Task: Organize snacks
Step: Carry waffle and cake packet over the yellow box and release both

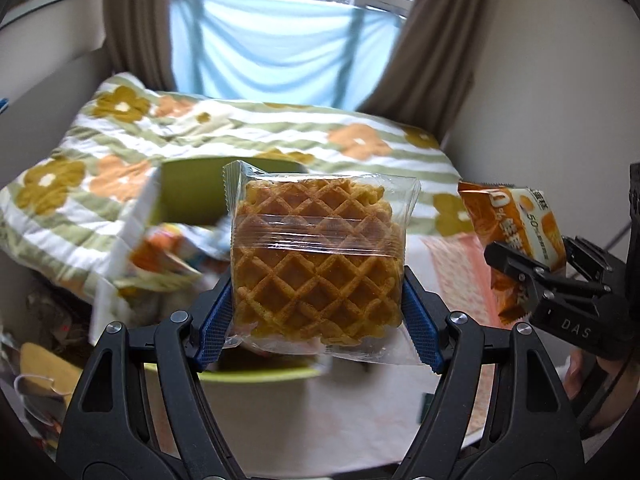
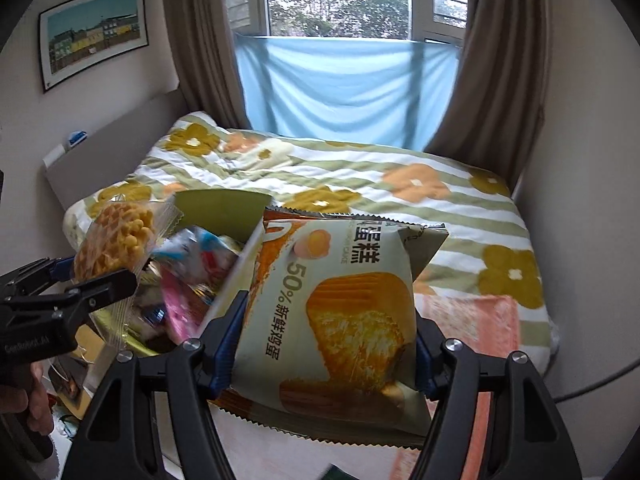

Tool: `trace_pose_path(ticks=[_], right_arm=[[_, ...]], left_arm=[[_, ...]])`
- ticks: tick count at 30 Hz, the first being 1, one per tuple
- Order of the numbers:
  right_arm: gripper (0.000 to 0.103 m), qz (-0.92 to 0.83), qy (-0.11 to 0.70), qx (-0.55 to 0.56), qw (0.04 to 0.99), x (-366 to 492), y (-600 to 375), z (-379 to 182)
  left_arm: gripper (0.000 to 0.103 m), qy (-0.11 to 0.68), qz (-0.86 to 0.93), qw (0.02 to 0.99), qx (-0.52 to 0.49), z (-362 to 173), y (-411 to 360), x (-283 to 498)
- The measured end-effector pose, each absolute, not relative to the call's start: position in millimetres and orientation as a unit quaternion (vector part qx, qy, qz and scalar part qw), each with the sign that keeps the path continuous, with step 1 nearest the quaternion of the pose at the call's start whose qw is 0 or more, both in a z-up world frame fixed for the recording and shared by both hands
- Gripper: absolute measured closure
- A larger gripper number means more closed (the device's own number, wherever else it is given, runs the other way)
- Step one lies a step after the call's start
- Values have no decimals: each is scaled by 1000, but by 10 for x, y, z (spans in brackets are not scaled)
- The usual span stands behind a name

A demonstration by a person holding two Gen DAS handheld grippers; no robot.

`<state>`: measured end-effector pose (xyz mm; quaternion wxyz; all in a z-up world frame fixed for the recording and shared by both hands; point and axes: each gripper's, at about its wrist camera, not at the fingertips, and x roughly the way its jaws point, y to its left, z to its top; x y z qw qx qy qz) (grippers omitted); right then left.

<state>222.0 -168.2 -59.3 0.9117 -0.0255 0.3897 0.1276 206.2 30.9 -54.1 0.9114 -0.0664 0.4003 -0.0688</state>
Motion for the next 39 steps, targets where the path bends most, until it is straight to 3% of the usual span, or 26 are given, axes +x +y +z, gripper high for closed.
trace_pose_path(ticks=[11,24,26,28,29,39], right_arm=[[38,148,389,-13,909,2866,-603,-596],[38,113,436,8,893,3447,-78,-830],[38,112,438,9,892,3527,-59,-855],[38,116,441,11,890,3617,-35,-888],[38,118,443,12,889,3665,-34,-908],[38,134,483,22,865,3934,-86,-1184]], left_arm=[[31,429,-75,899,-52,-571,1496,3026],[30,506,-116,854,-42,-1248,1839,4076],[24,513,-123,848,-47,-1343,1847,4167],[3,514,-120,849,-42,-1392,1856,4200],[0,511,-117,850,-39,-1410,1856,4202],[0,520,-82,848,-56,-1533,2053,3995]])
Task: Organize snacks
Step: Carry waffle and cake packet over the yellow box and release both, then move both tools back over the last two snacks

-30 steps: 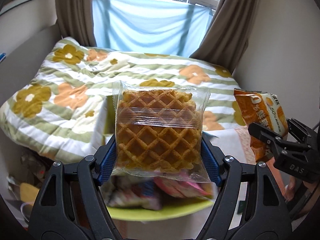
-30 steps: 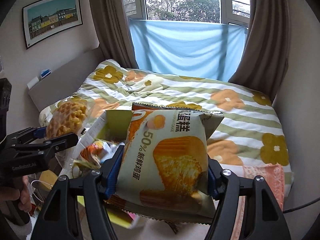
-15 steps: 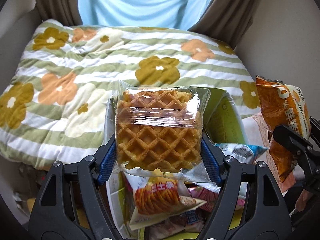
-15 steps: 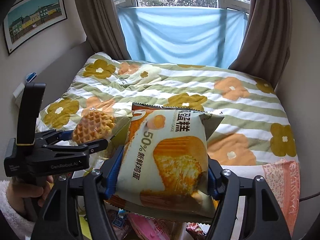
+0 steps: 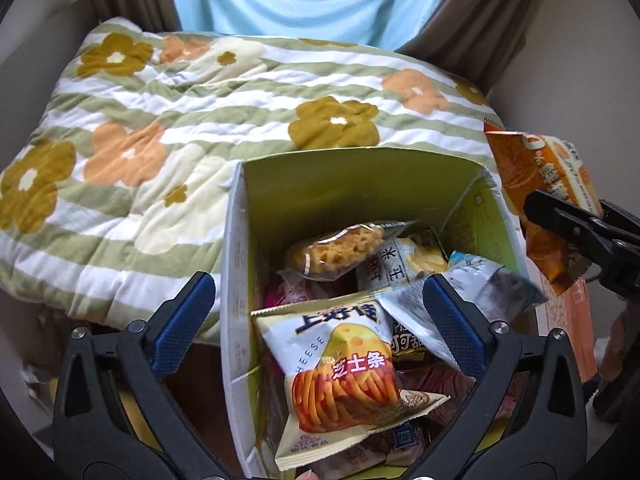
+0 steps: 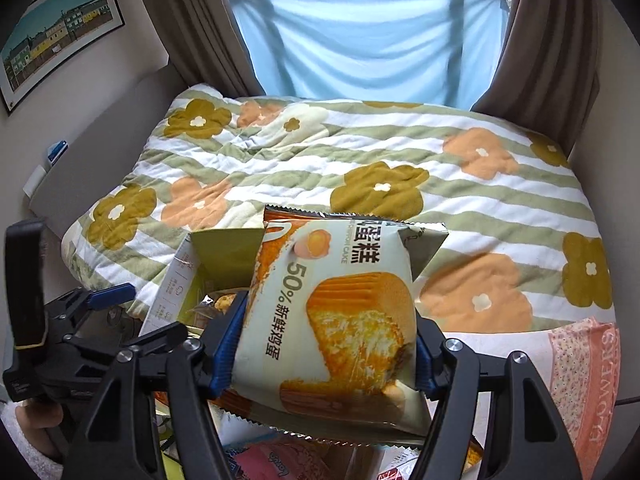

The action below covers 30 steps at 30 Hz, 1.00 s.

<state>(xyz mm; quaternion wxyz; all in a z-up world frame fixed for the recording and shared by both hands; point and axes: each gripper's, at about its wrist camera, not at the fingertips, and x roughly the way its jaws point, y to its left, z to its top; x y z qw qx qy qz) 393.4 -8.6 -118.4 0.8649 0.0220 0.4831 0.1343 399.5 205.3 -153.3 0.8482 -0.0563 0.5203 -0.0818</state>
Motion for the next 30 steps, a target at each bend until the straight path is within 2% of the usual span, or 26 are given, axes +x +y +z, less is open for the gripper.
trace_pose_path(ticks=[8,9,10,12,22,30], right_arm=[[36,158,504,21,849,4089,-31,-1275],[33,159,505,22,848,4100,-30,-1285],[21,162,503,24,848,4102,-26,-1285],[4,164,490,34,855,4092,-57,-1250],[4,157,479,51,862,3826,-199,-1122],[3,141,450,52,880,3397,-348,-749]], left_arm=[[0,516,-59,850,-84,-1475,2185,3899],[0,515,-55,851,-83,-1454,2194,3887],[0,515,-54,852,-82,-1436,2190,3888],[0,512,-50,854,-79,-1384,2178,3841],[0,512,-43,856,-67,-1319,2137,3550],[0,492,-47,868,-54,-1000,2093,3186]])
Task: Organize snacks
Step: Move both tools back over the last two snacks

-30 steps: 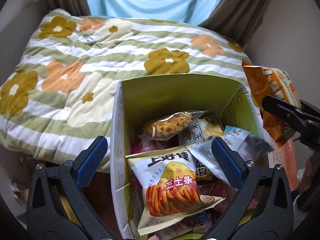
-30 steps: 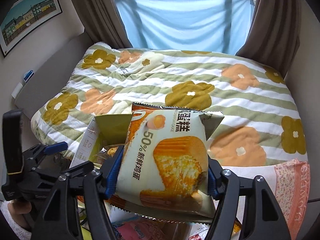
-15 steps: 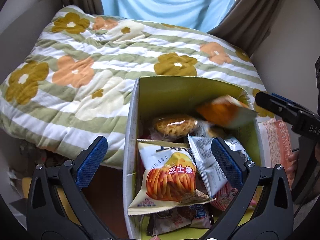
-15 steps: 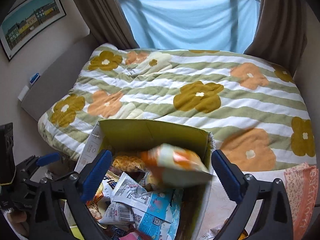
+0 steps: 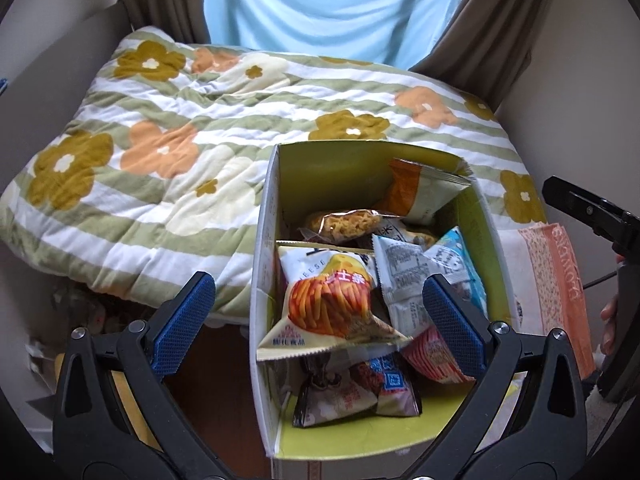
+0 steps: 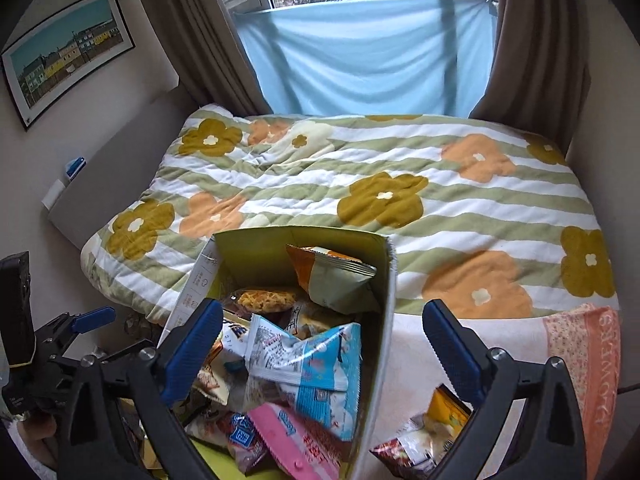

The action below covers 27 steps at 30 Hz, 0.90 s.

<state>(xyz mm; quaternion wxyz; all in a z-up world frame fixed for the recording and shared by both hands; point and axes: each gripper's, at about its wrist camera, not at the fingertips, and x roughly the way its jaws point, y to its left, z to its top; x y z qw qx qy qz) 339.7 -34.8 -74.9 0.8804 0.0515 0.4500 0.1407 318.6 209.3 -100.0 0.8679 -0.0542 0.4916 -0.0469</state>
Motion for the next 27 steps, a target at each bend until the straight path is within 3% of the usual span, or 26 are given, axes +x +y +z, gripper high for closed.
trace_pose_path(ticks=[12,21,27], right_arm=[[3,56,435,49,897,2518,-973,-331],[3,8,438,85,895,2050,-1586,-474],[3,-5,463,89,882,1825,-2030,-717]], left_arm=[[0,456,-121,880,-48,-739,1687,2693],[0,454,-154,878,-9,-654,1030,2586],[0,475,-193,858,26,-711,160,2653]])
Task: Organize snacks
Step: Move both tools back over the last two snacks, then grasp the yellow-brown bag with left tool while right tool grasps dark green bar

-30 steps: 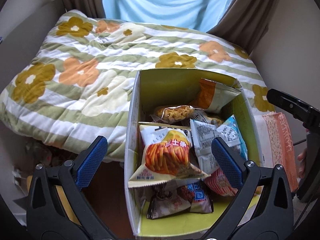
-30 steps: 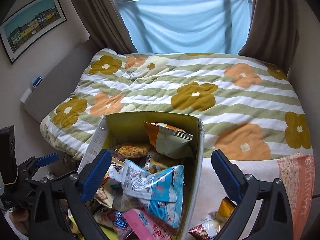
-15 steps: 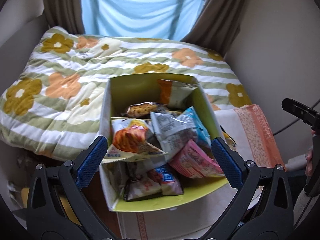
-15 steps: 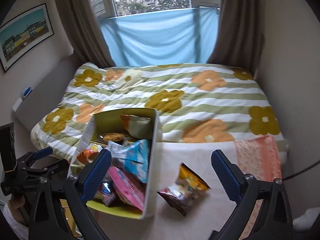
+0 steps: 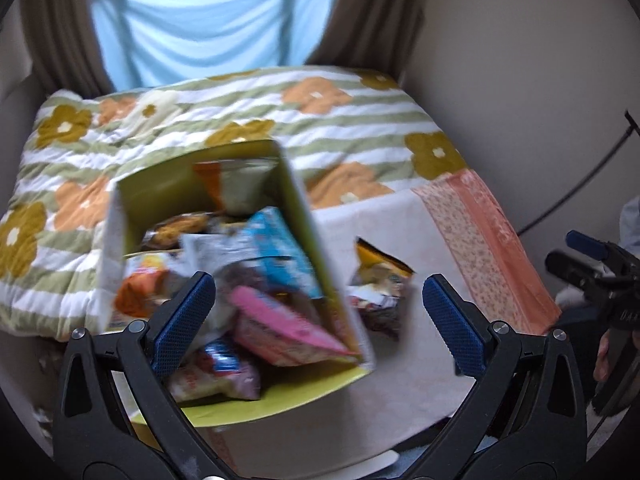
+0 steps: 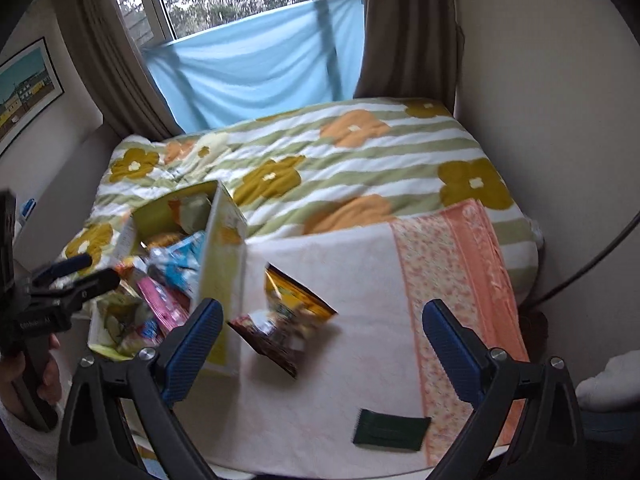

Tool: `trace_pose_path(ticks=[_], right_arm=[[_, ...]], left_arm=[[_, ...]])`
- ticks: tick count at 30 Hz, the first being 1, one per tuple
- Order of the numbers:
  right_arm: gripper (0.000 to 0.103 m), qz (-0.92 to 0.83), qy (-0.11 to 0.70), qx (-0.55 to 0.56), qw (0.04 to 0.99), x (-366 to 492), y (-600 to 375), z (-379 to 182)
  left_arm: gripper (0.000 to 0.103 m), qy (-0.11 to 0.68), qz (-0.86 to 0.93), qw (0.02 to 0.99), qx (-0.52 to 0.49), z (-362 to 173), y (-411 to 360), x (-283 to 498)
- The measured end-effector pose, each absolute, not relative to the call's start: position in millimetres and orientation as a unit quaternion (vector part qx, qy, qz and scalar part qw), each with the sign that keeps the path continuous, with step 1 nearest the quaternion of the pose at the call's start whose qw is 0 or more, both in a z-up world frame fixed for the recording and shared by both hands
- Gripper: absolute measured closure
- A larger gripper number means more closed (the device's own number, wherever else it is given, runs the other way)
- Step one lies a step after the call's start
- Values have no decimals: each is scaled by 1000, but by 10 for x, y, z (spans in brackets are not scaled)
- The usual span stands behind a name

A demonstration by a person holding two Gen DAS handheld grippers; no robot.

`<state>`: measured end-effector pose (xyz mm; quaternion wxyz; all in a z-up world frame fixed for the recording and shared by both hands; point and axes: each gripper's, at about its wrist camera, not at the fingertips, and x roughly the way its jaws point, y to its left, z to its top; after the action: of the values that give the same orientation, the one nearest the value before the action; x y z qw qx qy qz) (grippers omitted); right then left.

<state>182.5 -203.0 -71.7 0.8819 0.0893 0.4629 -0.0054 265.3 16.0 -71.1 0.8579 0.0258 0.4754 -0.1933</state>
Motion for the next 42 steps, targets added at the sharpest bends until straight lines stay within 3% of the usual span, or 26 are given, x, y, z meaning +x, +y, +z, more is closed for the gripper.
trace_pose_path(ticks=[13,23,30,42], right_arm=[[3,78,570,-76,814,1489,-2509,-1798],[3,213,587,-185,759,1345,-2342,-2506],[3,266,578,-266,724,1286,-2153,-2846],[4,223,577,-216,756,1602,-2316,-2921]], left_arm=[[0,576,-199,776,161,-1786,-1388,2864],[0,618,-128,742,227,-2465,-1600,3094],[0,620,-112,733,257,-2585,-1732,3180],[0,639,-98,712,275,-2768,-1765,3274]])
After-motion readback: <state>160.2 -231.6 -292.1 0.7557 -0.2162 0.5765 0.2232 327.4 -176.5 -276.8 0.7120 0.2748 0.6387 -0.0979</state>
